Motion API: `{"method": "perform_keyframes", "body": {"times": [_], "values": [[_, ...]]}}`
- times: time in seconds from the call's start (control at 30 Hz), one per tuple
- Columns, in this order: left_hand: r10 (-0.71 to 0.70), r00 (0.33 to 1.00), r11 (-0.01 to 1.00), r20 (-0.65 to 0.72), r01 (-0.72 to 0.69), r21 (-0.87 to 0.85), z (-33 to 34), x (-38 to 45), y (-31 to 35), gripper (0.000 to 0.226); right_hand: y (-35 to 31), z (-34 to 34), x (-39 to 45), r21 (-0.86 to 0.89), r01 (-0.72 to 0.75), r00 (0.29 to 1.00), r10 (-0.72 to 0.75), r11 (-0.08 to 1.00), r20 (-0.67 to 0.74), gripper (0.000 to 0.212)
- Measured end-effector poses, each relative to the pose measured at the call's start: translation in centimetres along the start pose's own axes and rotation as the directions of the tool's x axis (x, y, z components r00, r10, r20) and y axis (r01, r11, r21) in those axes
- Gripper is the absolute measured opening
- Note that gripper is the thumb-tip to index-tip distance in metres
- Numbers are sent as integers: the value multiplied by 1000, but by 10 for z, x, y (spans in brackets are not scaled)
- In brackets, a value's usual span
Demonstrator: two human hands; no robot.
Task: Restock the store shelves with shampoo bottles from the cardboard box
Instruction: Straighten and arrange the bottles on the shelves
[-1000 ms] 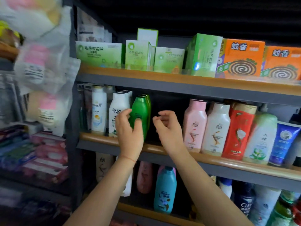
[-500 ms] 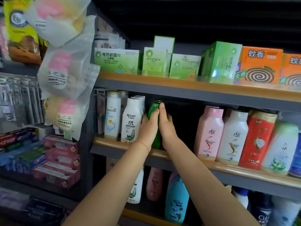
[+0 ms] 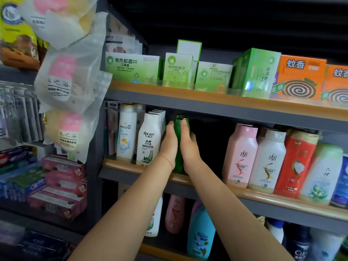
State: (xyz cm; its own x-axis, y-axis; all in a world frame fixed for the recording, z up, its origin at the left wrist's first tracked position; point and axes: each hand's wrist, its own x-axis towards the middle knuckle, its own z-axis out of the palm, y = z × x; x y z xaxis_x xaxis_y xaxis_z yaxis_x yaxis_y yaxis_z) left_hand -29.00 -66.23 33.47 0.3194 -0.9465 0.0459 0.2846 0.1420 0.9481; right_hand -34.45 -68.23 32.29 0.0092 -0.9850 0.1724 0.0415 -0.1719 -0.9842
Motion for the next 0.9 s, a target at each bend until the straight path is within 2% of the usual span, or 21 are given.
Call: {"method": "perform_keyframes", "body": {"times": [0.07,0.27,0.37,0.5,0.57,0.7,0.9], "values": [[-5,1000,1000,1,5,-7,2,2,1,52,0,-1,1,2,7,1000,-7,1000,0,80],[23,999,999,48,-21,-46,7,9,0,35,-1,-2,3,8,6,1000,-6,1000,1,80],[71,996,995,53,-67,-73,8,9,-3,34,0,0,5,11,23,1000,-24,1000,5,79],[38,996,993,81,-29,-112,8,14,-5,41,-1,1,10,22,39,999,-40,999,7,86],[12,997,991,80,-1,-137,7,16,-6,43,-2,1,11,96,-7,1000,5,995,20,91],[-69,993,984,98,84,-155,7,15,-3,47,0,-1,23,285,-138,990,133,949,36,81],[-61,994,980,90,77,-184,9,19,-7,44,0,-4,24,334,-172,984,146,927,102,57]]}}
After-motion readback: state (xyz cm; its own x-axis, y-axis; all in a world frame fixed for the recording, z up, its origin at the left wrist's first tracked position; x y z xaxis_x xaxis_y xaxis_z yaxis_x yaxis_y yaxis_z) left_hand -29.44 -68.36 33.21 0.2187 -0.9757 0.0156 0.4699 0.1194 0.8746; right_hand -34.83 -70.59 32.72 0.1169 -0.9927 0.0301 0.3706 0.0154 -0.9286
